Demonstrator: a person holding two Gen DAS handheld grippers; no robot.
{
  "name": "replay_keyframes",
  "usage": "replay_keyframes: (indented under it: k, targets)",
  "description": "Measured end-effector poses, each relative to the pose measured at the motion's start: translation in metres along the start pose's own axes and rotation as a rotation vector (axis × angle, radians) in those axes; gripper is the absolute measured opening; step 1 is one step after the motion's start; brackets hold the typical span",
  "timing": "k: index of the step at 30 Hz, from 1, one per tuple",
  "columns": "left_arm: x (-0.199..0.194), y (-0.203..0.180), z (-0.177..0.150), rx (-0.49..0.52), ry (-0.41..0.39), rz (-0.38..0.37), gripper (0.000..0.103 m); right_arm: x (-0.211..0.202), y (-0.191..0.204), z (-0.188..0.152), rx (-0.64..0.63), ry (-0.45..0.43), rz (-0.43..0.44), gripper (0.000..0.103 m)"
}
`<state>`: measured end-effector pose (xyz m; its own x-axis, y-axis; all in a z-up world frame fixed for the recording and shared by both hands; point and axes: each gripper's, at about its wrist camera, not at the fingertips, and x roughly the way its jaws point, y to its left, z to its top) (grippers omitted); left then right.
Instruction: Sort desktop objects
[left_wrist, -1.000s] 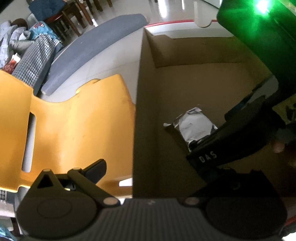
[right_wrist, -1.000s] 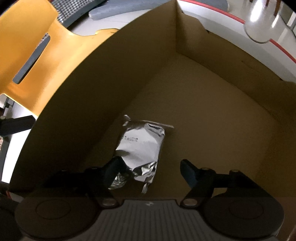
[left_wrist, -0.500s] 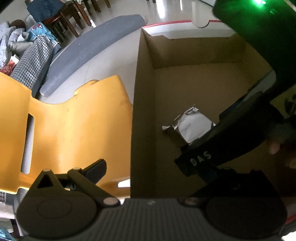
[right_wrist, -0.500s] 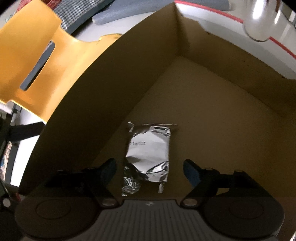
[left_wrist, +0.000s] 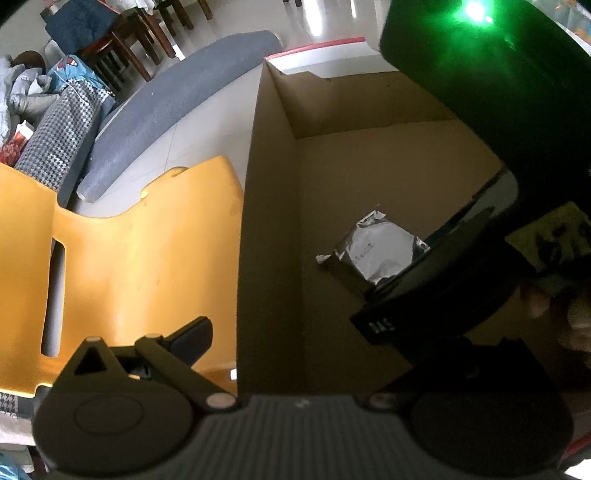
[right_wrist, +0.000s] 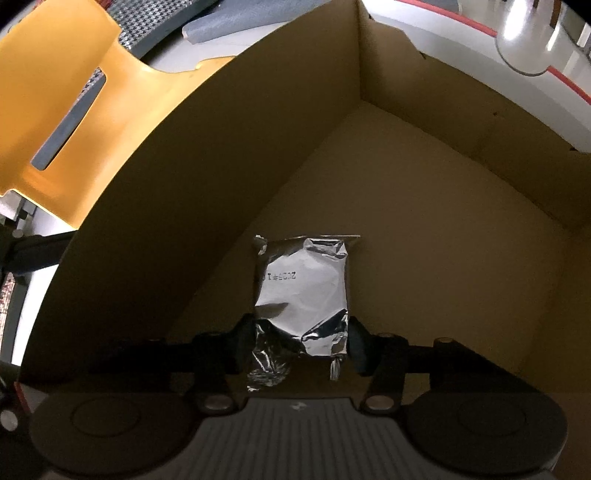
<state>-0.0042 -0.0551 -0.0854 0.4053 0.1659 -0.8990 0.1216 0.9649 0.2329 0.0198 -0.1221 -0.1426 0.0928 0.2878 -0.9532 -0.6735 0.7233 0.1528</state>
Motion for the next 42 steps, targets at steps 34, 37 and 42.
replay_keyframes:
  k: [34,37,42]
  targets:
    - [-0.025,-0.004,0.018,-0.081,-0.101,-0.081,0.103,-0.065,-0.015,0.001,0.134,-0.154,0.021,0.048]
    - [-0.029,-0.001,0.018,-0.102,-0.108,-0.097,0.103,-0.066,-0.021,-0.002,0.149,-0.154,0.014,0.048]
    - [-0.032,-0.002,0.014,-0.102,-0.106,-0.105,0.103,-0.075,-0.033,-0.007,0.178,-0.166,0.02,0.048]
